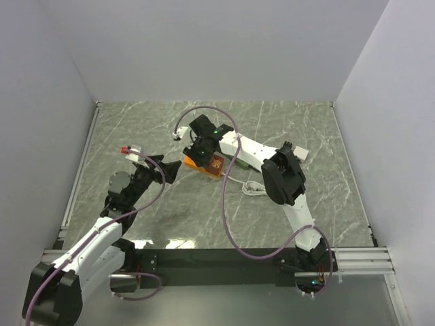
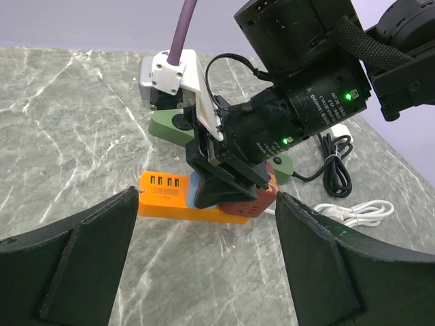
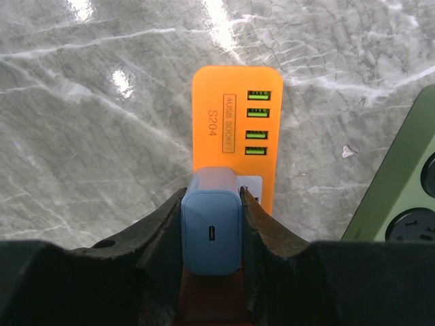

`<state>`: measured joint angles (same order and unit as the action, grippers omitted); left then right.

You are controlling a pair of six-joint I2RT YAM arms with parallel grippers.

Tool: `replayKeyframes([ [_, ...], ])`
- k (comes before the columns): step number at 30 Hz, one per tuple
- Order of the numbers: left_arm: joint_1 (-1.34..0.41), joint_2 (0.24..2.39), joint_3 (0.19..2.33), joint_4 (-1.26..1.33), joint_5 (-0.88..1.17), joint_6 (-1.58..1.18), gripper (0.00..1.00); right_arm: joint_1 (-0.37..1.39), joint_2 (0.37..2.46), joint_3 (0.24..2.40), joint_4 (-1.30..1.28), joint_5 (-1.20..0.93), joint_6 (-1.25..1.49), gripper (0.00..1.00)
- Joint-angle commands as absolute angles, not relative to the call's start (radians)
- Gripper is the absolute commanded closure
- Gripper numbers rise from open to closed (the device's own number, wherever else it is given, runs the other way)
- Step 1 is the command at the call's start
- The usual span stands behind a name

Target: Insert the plug

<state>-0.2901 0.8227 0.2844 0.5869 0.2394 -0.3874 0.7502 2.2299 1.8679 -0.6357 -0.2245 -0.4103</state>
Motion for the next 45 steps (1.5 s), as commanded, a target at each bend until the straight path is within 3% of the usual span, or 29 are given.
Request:
replayKeyframes([
  [1, -0.285, 0.821, 0.290, 0.626, 0.256, -0.397, 0.12, 0.750, 2.306, 1.865, -0.701, -0.229, -0.357, 0.91],
  [9, -0.285, 0.830, 0.295, 0.626, 0.253, -0.396, 0.12, 0.749, 2.258, 1.838, -0.672, -0.242, -0.362, 0.68],
  [18, -0.285, 0.838, 0.296, 0.627, 0.255, -0.397, 0.12, 0.749, 2.250, 1.836, -0.672, -0.232, -0.367, 0.53],
  [29, -0.285, 0.847, 0.299, 0.634, 0.258, -0.397, 0.12, 0.749, 2.232, 1.862, -0.658, -0.207, -0.367, 0.50],
  [45, -0.285, 0.841, 0.302, 0.623, 0.255, -0.394, 0.12, 0.746, 2.212, 1.974, -0.696, -0.228, -0.396, 0.37],
])
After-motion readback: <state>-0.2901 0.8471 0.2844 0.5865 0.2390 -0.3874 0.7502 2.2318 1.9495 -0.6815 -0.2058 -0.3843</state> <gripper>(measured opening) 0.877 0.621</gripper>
